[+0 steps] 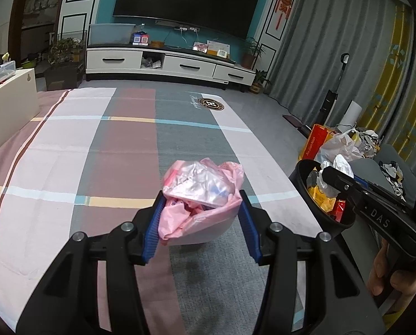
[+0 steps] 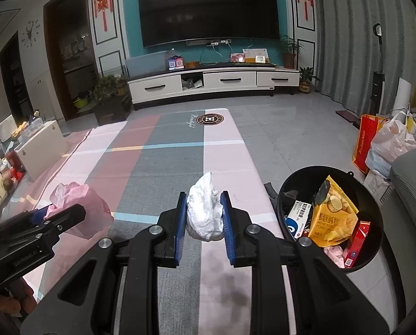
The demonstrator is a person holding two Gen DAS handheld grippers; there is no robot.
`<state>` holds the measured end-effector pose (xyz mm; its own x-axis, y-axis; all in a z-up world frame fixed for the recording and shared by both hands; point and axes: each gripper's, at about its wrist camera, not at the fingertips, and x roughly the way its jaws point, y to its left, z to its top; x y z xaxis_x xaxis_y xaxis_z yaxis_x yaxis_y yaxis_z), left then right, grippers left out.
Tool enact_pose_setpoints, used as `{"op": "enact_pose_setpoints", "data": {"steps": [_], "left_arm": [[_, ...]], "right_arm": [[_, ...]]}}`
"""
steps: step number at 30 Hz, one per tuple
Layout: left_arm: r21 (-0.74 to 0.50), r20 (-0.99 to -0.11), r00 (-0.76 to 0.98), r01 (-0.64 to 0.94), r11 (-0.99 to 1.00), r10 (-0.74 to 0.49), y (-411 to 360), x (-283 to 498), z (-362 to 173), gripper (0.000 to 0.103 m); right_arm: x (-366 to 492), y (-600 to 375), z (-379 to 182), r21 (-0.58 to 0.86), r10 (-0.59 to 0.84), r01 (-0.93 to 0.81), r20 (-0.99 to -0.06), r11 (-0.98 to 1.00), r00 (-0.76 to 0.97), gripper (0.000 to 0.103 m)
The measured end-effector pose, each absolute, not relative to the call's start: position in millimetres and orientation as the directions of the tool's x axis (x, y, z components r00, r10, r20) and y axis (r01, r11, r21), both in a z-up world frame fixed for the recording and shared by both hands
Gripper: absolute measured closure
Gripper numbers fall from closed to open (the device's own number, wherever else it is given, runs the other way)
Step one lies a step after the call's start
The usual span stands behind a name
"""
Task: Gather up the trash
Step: 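Carry the tissue and pink bag over the black bin with both tools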
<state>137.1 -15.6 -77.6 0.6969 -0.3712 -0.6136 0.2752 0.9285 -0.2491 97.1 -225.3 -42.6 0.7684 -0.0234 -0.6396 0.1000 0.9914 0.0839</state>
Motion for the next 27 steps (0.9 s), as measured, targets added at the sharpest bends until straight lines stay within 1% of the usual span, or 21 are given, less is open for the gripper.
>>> {"op": "enact_pose_setpoints", "data": {"steps": [13, 27], "left_arm": [[-0.233, -0.608, 0.696, 0.303, 0.924, -0.382, -26, 134, -74, 0.052], [-0.186, -0.604, 0.696, 0.350, 0.918, -0.388, -50, 129, -70, 0.052]], "right_arm": [[95, -232, -42, 0.080, -0.038, 0.116, -0.638, 0.990, 0.769, 0.079], [85, -252, -40, 0.077, -0.060, 0.139, -0.633, 0.987, 0.772, 0.079]]}}
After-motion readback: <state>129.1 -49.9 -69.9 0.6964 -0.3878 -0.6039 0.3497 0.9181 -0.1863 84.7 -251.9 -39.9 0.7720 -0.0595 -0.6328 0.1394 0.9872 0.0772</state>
